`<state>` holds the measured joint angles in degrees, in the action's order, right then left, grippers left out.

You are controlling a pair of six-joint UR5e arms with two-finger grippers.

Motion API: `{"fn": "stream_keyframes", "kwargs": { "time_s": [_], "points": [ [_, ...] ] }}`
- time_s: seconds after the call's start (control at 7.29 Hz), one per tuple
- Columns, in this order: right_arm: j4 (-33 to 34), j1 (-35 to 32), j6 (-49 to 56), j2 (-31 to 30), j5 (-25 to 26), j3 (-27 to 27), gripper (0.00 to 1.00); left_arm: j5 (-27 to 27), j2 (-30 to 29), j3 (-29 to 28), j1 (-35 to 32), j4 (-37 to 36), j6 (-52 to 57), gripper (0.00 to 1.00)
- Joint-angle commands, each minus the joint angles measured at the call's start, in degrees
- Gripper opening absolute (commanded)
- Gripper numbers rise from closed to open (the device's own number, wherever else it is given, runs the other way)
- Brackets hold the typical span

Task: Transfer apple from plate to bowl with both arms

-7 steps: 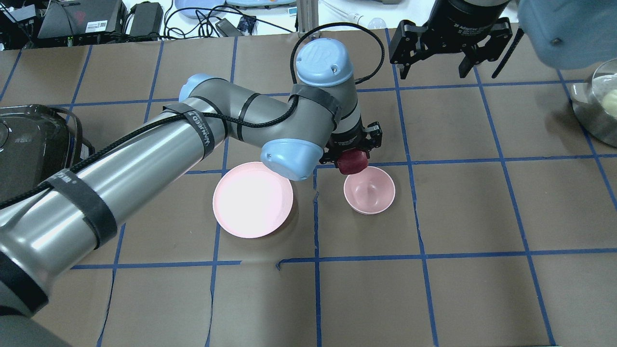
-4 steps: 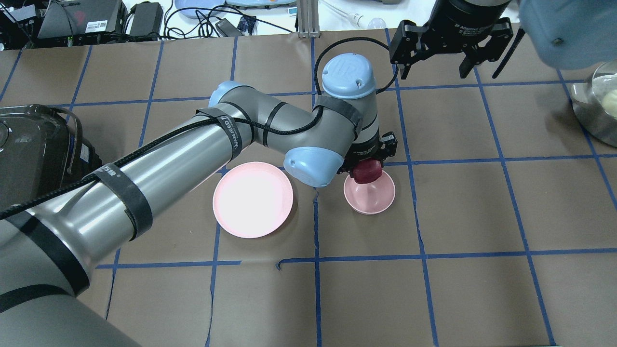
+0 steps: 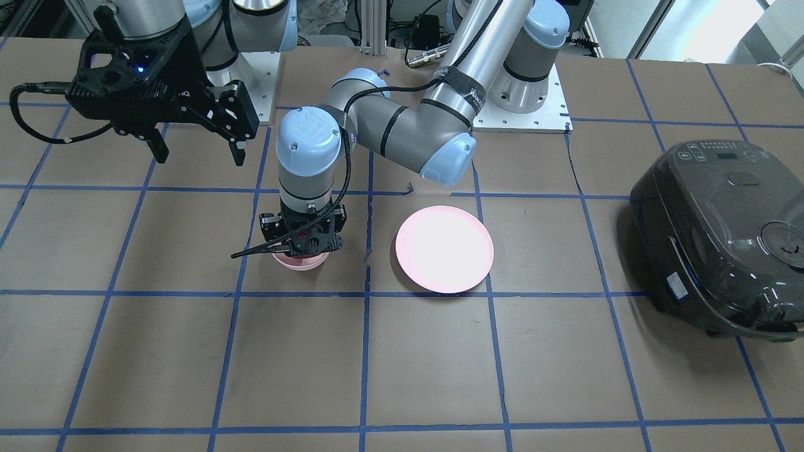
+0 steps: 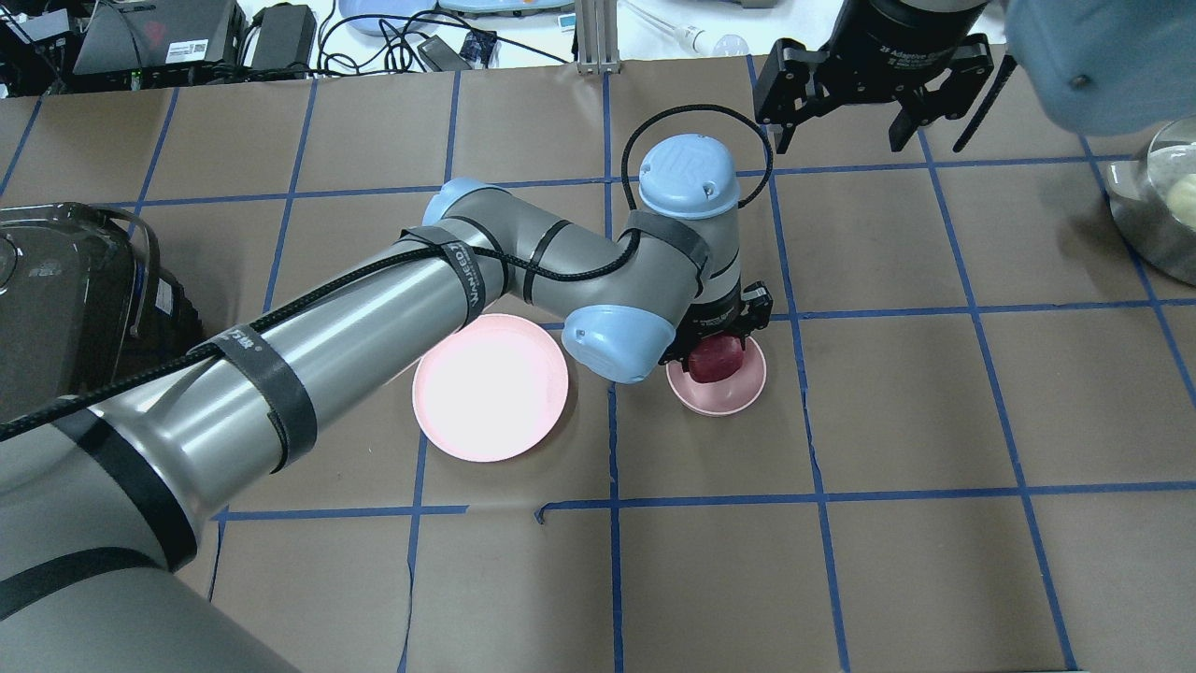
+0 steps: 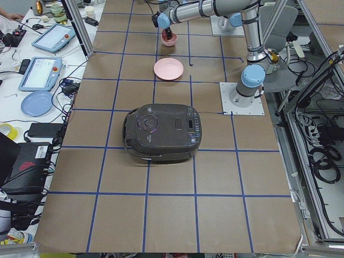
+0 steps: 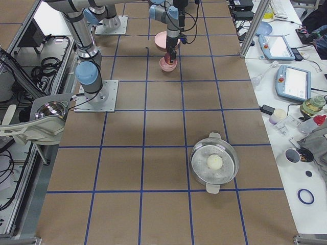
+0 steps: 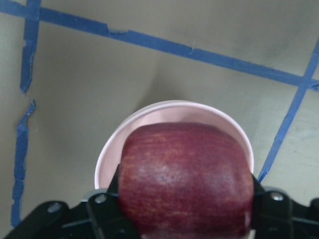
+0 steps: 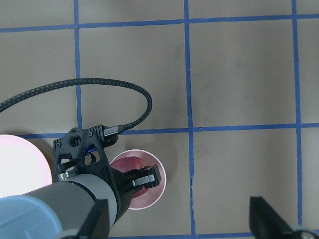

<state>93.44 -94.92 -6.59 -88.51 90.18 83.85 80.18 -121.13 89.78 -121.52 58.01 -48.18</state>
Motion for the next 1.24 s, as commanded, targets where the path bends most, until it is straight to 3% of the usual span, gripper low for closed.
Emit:
{"fn": "stream_keyframes", "kwargs": {
  "time_s": [0.0, 0.69, 0.96, 1.1],
  "points": [
    [-0.01, -0.01, 0.0, 0.09, 0.0, 0.0, 1.0, 0.06, -0.6, 0.04, -0.47, -0.44, -1.56, 1.0],
    [0.08, 0.0, 0.0, 0.09, -0.09, 0.0, 1.0, 0.85, 2.82, 0.39, 2.59, -0.79, 7.99, 1.0],
    [-0.01, -0.01, 0.0, 0.09, 0.0, 0.0, 1.0, 1.38, 4.58, 3.27, 7.93, 0.08, 17.46, 1.0],
    [-0.01, 0.08, 0.0, 0.09, 0.0, 0.0, 1.0, 5.47, 7.63, 7.21, 10.84, -0.52, 27.25, 1.0]
  ]
}}
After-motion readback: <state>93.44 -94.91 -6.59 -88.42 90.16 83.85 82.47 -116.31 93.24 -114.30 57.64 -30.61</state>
